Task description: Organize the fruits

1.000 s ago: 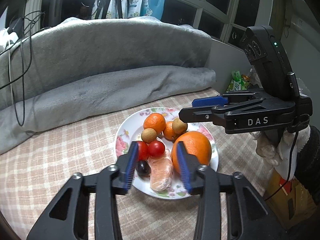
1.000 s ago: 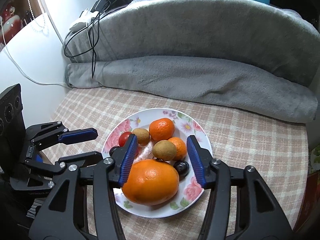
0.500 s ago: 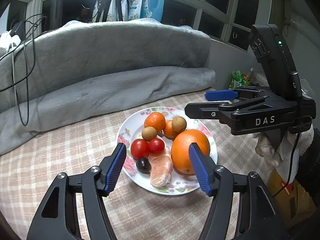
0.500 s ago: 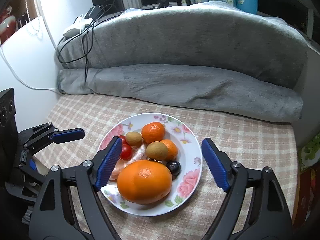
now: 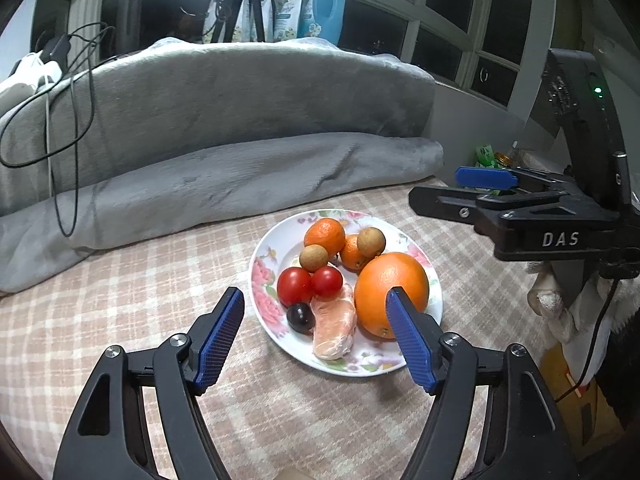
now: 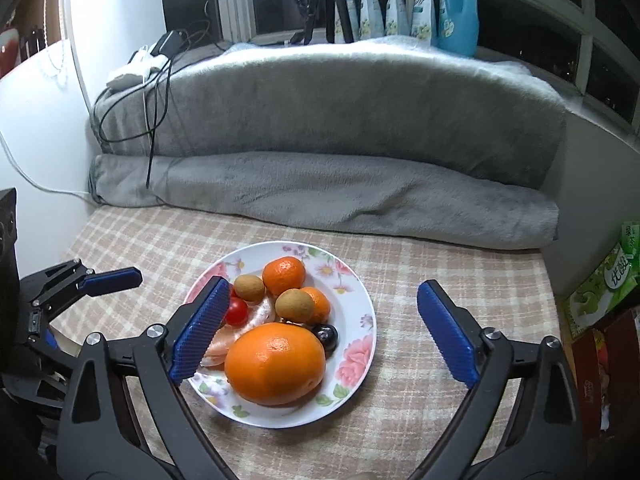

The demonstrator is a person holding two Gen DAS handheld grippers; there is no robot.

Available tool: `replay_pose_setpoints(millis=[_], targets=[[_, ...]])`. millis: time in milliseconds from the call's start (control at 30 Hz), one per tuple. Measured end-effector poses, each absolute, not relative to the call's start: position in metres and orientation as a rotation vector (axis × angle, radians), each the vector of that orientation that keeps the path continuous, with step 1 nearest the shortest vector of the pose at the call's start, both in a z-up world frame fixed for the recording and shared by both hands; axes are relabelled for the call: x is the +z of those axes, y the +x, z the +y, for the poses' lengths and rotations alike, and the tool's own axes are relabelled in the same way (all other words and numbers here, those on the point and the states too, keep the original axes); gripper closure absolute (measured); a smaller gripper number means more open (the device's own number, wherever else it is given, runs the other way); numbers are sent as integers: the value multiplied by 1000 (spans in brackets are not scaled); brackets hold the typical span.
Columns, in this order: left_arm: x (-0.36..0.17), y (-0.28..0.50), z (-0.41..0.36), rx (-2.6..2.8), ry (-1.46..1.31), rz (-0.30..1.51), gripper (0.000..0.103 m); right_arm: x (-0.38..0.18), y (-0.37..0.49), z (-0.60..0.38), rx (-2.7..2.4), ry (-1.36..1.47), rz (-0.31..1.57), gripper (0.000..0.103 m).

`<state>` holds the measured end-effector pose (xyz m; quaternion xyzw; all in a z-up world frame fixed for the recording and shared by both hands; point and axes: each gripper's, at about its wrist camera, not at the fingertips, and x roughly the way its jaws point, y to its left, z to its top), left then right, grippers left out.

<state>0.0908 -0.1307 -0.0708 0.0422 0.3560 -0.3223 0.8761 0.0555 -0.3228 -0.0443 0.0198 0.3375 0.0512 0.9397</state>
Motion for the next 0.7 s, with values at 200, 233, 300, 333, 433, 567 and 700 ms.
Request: replay_pose_setpoints(millis=[200,233,300,333,433,567,700], targets=[[-66,86,-127,-659,74,735,29,-35,43,-323,95,56,642,6],[-65,85,-127,-656,75,732,29,-34,42,-322,92,56,636,6],[-62,81,-127,-650,78,721,29,-31,38,-321,86,58,621,6],[-61,81,-127,-648,78,716,29,-30,36,-321,83,61,614,6],[-56,75,-125,-632,80,700,29,-26,30,-321,74,73,598,6],[-49,65,-121,-599,81,670,20,-22,20,-320,49,70,571,6],[-42,51,-117,-564,90,636,20,-20,6,-319,19,76,544,3]])
